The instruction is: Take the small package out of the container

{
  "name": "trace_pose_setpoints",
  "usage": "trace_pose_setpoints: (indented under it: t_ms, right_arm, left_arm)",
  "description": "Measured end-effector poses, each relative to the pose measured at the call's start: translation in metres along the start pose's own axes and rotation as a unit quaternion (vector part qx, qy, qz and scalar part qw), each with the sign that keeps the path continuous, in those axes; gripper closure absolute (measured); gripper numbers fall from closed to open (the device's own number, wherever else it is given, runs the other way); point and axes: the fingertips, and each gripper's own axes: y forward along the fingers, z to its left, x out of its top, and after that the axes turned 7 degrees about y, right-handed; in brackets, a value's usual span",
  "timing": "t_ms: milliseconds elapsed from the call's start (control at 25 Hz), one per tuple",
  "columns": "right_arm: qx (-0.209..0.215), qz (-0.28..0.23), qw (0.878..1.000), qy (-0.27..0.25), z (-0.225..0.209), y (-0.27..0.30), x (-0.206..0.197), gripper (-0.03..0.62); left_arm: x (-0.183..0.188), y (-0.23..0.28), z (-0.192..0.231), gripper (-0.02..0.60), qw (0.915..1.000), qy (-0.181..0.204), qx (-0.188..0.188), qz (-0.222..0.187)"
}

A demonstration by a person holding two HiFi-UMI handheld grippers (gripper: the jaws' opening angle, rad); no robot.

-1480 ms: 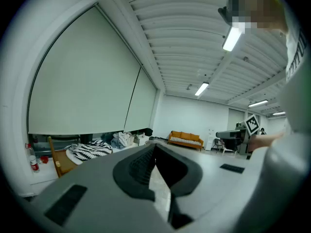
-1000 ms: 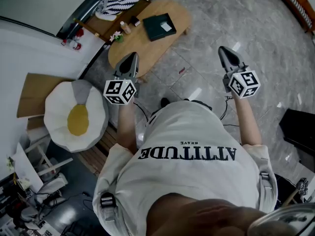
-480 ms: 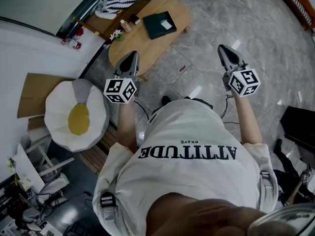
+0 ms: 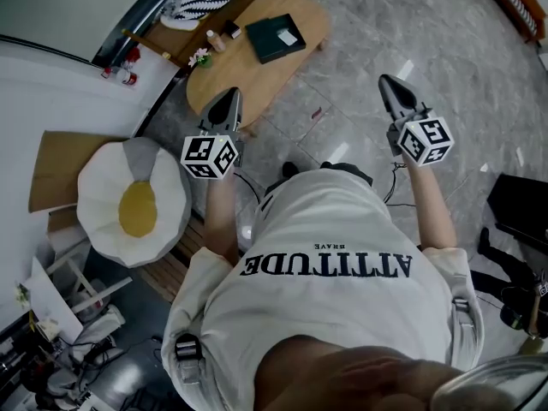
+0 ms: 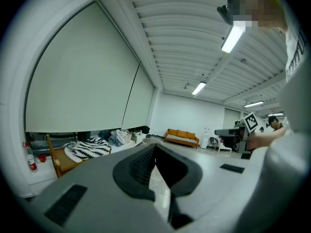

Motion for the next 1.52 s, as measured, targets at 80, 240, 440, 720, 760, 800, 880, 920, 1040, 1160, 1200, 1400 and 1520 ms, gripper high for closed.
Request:
trace_pose_setpoints:
  t_ms: [80, 240, 440, 720, 760, 800, 880, 920, 1040, 1160, 1200, 1400, 1520]
  right_arm:
    - [-0.004, 0.0, 1.0, 0.0, 0.005, 0.002, -0.002, 0.573]
    - [-0.011, 0.0, 1.0, 0.001, 0.017, 0.005, -0.005, 0.572]
    - [-0.021, 0.001, 1.0, 0.001, 0.032, 0.01, -0.012, 0.572]
    - [-0.027, 0.004, 1.0, 0.003, 0.044, 0.018, -0.017, 0.572]
    - [-0.028, 0.005, 1.0, 0.005, 0.043, 0.02, -0.017, 0.572]
    - [-0.029, 0.006, 1.0, 0.007, 0.041, 0.021, -0.017, 0.572]
    - [-0.031, 0.007, 0.999, 0.011, 0.033, 0.023, -0.017, 0.572]
    - [-0.032, 0.007, 0.999, 0.013, 0.029, 0.025, -0.018, 0.572]
    - [-0.032, 0.01, 0.999, 0.019, 0.017, 0.035, -0.019, 0.572]
    - [-0.024, 0.014, 0.999, 0.024, 0.005, 0.048, -0.019, 0.572]
    - [-0.02, 0.016, 0.999, 0.026, 0.001, 0.053, -0.018, 0.572]
    - [-0.002, 0.028, 0.999, 0.031, -0.028, 0.086, -0.015, 0.572]
    - [0.015, 0.037, 0.999, 0.025, -0.047, 0.11, -0.011, 0.572]
  left_arm:
    - [-0.003, -0.002, 0.005, 0.56, 1.0, -0.001, -0.005, 0.003]
    - [-0.008, -0.009, 0.014, 0.56, 0.9999, 0.001, -0.013, 0.005]
    - [-0.011, -0.018, 0.026, 0.56, 0.9998, 0.002, -0.02, 0.004]
    - [-0.016, -0.019, 0.038, 0.56, 0.9995, 0.0, -0.03, 0.009]
    - [-0.016, -0.017, 0.039, 0.56, 0.9995, -0.002, -0.031, 0.01]
    - [-0.016, -0.014, 0.039, 0.56, 0.9994, -0.002, -0.032, 0.011]
    - [-0.016, -0.007, 0.039, 0.56, 0.9994, -0.002, -0.033, 0.013]
    - [-0.016, -0.002, 0.039, 0.56, 0.9994, -0.001, -0.033, 0.014]
    - [-0.016, 0.01, 0.042, 0.56, 0.9994, -0.001, -0.029, 0.017]
    - [-0.016, 0.022, 0.047, 0.56, 0.9996, -0.003, -0.018, 0.022]
    - [-0.015, 0.027, 0.048, 0.56, 0.9996, -0.003, -0.014, 0.023]
    - [-0.016, 0.059, 0.051, 0.56, 0.9995, -0.009, 0.002, 0.029]
    - [-0.018, 0.084, 0.056, 0.56, 0.9993, -0.011, 0.013, 0.034]
